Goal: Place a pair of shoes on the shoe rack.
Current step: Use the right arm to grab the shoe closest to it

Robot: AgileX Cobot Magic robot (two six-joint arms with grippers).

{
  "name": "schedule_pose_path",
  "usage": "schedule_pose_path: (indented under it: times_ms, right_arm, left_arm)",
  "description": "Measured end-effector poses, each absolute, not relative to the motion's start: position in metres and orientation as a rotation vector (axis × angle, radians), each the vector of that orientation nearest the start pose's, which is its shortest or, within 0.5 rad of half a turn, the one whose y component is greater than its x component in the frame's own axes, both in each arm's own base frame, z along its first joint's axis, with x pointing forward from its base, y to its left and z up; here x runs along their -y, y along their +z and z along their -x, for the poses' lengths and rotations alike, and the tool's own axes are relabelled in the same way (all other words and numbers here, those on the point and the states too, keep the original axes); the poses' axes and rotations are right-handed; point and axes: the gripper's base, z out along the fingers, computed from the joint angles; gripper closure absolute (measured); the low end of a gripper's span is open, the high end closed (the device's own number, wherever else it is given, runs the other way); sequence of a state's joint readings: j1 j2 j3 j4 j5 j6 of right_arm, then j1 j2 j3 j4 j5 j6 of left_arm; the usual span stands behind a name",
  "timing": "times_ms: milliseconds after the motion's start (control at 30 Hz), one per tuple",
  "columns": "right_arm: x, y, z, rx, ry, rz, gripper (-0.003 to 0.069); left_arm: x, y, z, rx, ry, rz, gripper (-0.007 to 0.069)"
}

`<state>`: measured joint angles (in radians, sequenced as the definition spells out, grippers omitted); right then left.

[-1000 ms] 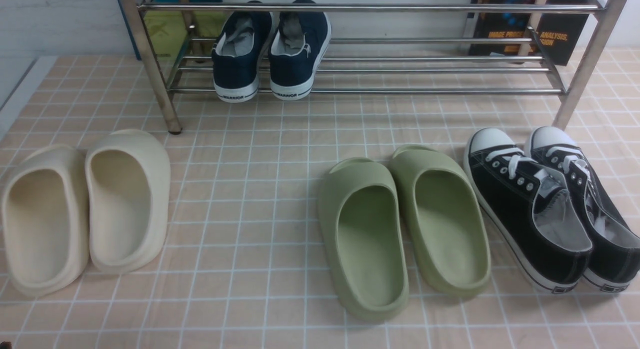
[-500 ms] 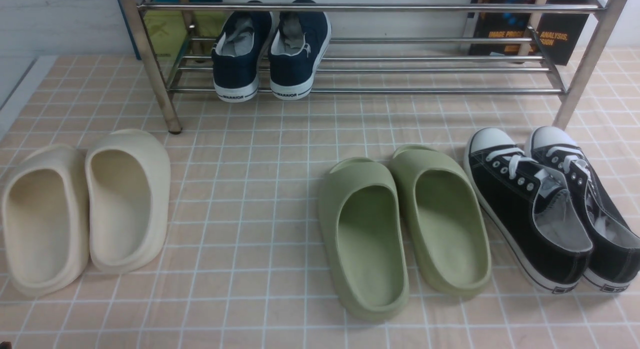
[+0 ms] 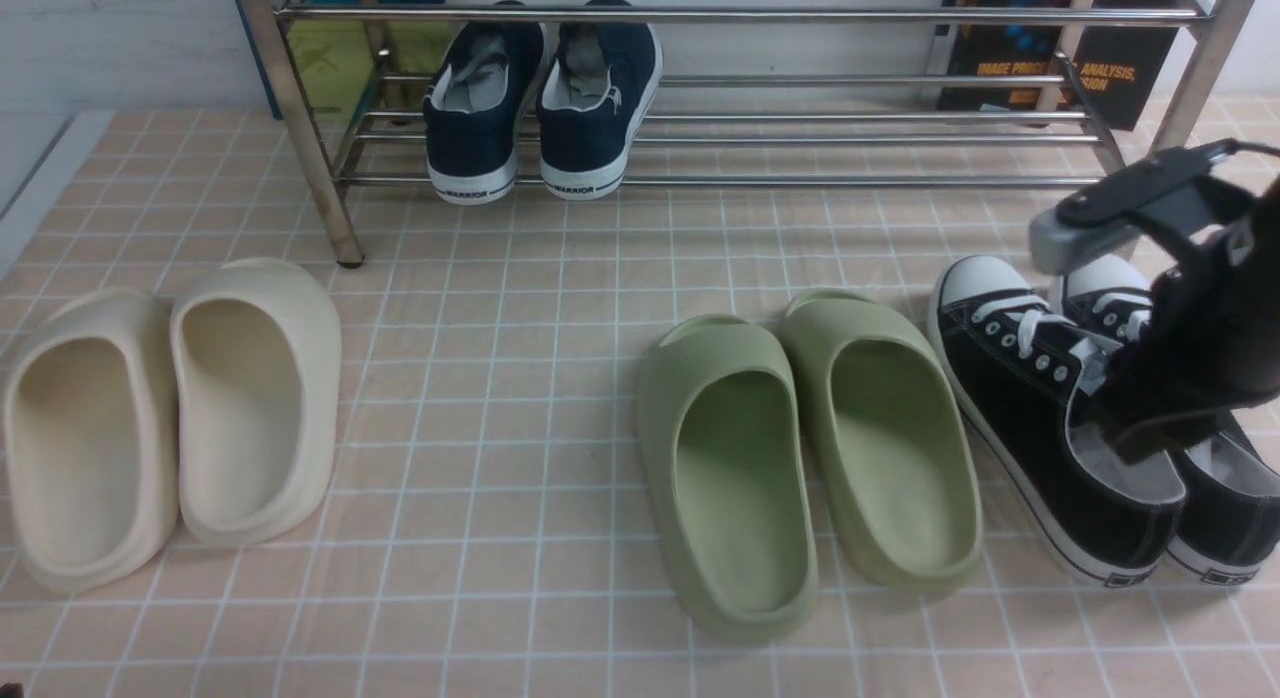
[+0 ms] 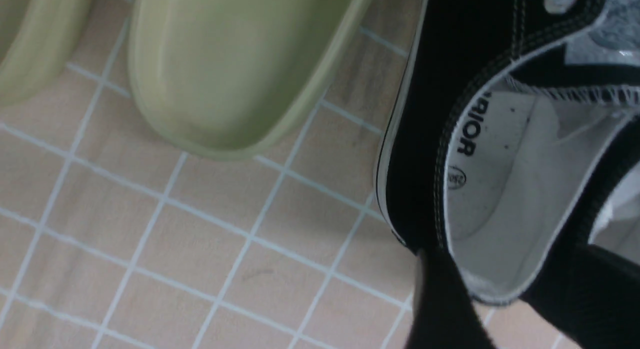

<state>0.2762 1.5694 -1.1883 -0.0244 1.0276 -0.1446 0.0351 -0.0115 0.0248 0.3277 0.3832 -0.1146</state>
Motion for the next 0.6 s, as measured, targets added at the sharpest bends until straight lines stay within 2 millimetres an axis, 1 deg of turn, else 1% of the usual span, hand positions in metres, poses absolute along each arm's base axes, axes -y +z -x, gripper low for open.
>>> schedule_pose_path:
  times_ms: [33, 67, 100, 167, 233, 267, 333, 367, 433, 467, 500, 600]
  right_arm:
    - [-0.083, 0.260, -0.300, -2.837, -0.013, 0.622, 0.0241]
    - [-0.083, 0.258, -0.301, -2.839, -0.012, 0.622, 0.0236]
    - [-0.084, 0.248, -0.306, -2.861, -0.017, 0.626, 0.0209]
    - [-0.086, 0.233, -0.312, -2.903, -0.020, 0.628, 0.0193]
    - [-0.087, 0.224, -0.315, -2.932, -0.022, 0.625, 0.0199]
    - [-0.088, 0.215, -0.318, -2.958, -0.024, 0.626, 0.0216]
    - [-0.089, 0.207, -0.320, -2.980, -0.027, 0.628, 0.0265]
    - [-0.089, 0.207, -0.320, -2.981, -0.027, 0.628, 0.0265]
    - [-0.089, 0.201, -0.321, -2.995, -0.028, 0.628, 0.0388]
    - [-0.089, 0.201, -0.321, -2.995, -0.028, 0.628, 0.0388]
    - [-0.089, 0.201, -0.322, -2.995, -0.028, 0.628, 0.0472]
    - [-0.090, 0.201, -0.322, -2.996, -0.022, 0.625, 0.0626]
  left_arm:
    - [-0.013, 0.173, -0.052, -1.867, 0.269, -0.061, 0.0385]
    - [-0.013, 0.173, -0.052, -1.867, 0.269, -0.061, 0.0385]
    - [-0.013, 0.173, -0.052, -1.867, 0.269, -0.061, 0.0385]
    - [-0.013, 0.173, -0.052, -1.867, 0.269, -0.061, 0.0385]
    - [-0.013, 0.173, -0.052, -1.867, 0.269, -0.061, 0.0385]
    - [-0.013, 0.173, -0.052, -1.867, 0.269, -0.061, 0.0385]
    - [-0.013, 0.173, -0.052, -1.867, 0.269, -0.061, 0.0385]
    - [-0.013, 0.173, -0.052, -1.867, 0.269, -0.061, 0.0385]
    - [-0.013, 0.173, -0.052, -1.867, 0.269, -0.061, 0.0385]
    - [-0.013, 0.173, -0.052, -1.867, 0.269, -0.061, 0.0385]
    - [-0.013, 0.173, -0.052, -1.867, 0.269, -0.061, 0.0385]
    - [-0.013, 0.173, -0.052, -1.867, 0.269, -0.061, 0.0385]
